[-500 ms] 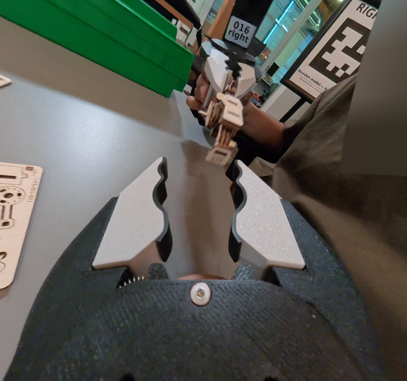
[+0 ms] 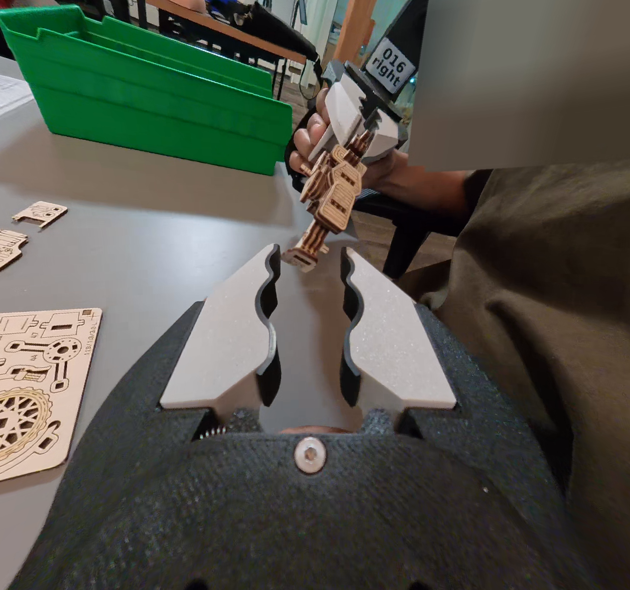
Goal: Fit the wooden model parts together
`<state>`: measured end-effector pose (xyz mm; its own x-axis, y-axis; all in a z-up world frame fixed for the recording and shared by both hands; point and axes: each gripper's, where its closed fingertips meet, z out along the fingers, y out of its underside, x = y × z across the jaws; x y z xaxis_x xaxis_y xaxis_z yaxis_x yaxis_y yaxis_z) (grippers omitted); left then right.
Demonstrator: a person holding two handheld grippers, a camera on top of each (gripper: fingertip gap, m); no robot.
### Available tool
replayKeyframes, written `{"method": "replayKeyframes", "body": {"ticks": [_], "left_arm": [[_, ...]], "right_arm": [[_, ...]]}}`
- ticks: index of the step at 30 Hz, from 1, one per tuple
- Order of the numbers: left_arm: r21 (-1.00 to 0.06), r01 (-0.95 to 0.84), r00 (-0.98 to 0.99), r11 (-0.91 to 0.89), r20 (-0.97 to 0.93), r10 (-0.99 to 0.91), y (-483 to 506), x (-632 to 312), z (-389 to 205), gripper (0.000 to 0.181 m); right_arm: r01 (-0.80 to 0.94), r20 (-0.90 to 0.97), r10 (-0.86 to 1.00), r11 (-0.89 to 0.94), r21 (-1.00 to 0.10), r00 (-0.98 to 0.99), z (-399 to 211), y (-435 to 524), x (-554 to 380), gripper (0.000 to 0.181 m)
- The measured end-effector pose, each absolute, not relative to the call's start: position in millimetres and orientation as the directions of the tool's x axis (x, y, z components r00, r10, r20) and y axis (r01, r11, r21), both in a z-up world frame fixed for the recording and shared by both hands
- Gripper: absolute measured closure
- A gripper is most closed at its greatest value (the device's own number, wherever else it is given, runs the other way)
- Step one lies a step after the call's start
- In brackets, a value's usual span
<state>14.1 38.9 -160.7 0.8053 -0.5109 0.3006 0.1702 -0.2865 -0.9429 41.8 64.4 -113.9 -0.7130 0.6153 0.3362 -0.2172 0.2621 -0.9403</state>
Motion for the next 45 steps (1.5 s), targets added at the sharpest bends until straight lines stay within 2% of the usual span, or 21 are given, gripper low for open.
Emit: {"method": "replayKeyframes", "body": {"ticks": [4, 15, 24, 45], "left_arm": [[-0.952, 0.147, 0.824, -0.267, 0.267, -0.5, 40, 14, -160, 0.155], [-0.964, 0.161, 0.829, -0.211, 0.249, -0.501, 39, 13, -148, 0.155], [-0.97, 0.177, 0.85, -0.164, 0.235, -0.472, 40, 5, -140, 0.155], [-0.985, 0.115, 0.879, -0.131, 0.162, -0.448, 40, 5, -139, 0.163]], "right_arm": [[-0.219, 0.334, 0.606, 0.259, -0.941, -0.722, -114, 62, 44, 0.175], [-0.208, 0.292, 0.619, 0.205, -0.956, -0.729, -109, 65, 44, 0.175], [0.006, -0.046, 0.644, -0.065, -0.998, -0.764, -106, 86, 34, 0.175], [0.027, -0.062, 0.638, -0.064, -0.998, -0.768, -108, 87, 34, 0.175]]}}
